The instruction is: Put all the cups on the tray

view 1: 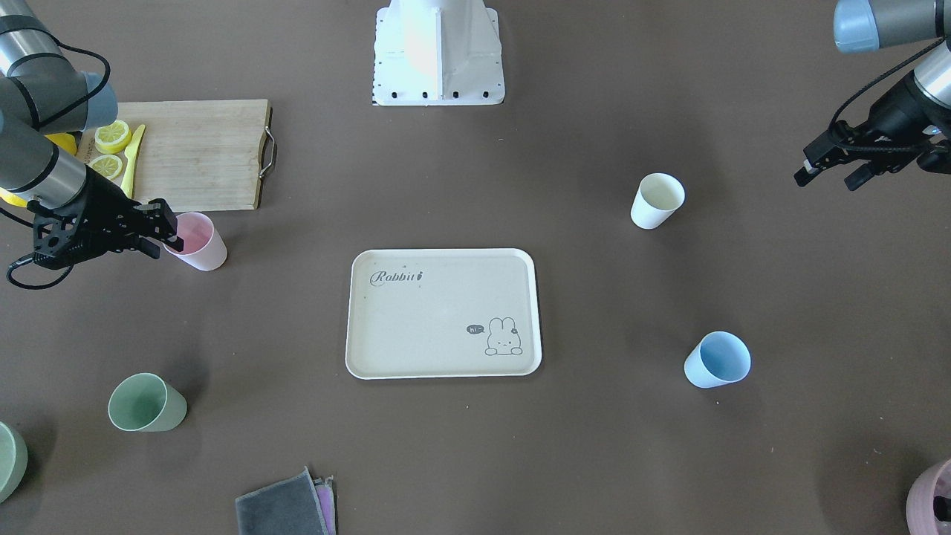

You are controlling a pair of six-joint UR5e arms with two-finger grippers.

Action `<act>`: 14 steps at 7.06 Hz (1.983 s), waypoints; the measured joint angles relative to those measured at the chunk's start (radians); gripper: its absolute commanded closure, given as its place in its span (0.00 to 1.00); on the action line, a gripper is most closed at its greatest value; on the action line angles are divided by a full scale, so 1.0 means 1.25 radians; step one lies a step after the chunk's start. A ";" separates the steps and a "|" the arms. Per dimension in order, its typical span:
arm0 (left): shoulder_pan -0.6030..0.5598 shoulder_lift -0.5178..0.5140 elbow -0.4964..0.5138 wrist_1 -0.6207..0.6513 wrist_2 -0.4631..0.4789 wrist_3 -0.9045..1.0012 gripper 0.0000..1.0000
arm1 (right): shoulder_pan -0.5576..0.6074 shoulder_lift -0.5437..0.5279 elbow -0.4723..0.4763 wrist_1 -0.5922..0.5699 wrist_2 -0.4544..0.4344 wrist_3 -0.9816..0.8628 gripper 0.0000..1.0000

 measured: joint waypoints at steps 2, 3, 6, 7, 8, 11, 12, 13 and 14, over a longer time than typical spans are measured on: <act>0.073 -0.005 -0.022 0.000 0.083 -0.065 0.03 | 0.000 -0.001 0.015 -0.001 0.022 0.002 1.00; 0.132 -0.009 -0.036 0.001 0.135 -0.115 0.03 | -0.001 0.010 0.026 -0.006 0.026 0.004 1.00; 0.260 -0.023 -0.042 -0.008 0.215 -0.182 0.08 | -0.027 0.230 0.027 -0.192 -0.011 0.062 1.00; 0.286 -0.028 -0.037 -0.016 0.229 -0.197 0.14 | -0.059 0.300 0.005 -0.232 -0.047 0.089 1.00; 0.316 -0.038 -0.029 -0.020 0.250 -0.214 0.25 | -0.092 0.354 -0.031 -0.245 -0.084 0.110 1.00; 0.359 -0.050 -0.011 -0.023 0.282 -0.238 0.59 | -0.145 0.423 -0.092 -0.248 -0.142 0.137 1.00; 0.365 -0.056 -0.007 -0.022 0.283 -0.244 0.65 | -0.154 0.437 -0.106 -0.249 -0.149 0.142 1.00; 0.374 -0.067 0.002 -0.022 0.284 -0.255 1.00 | -0.160 0.447 -0.118 -0.252 -0.153 0.146 0.33; 0.386 -0.078 0.011 -0.022 0.283 -0.271 1.00 | -0.164 0.457 -0.126 -0.254 -0.156 0.149 0.00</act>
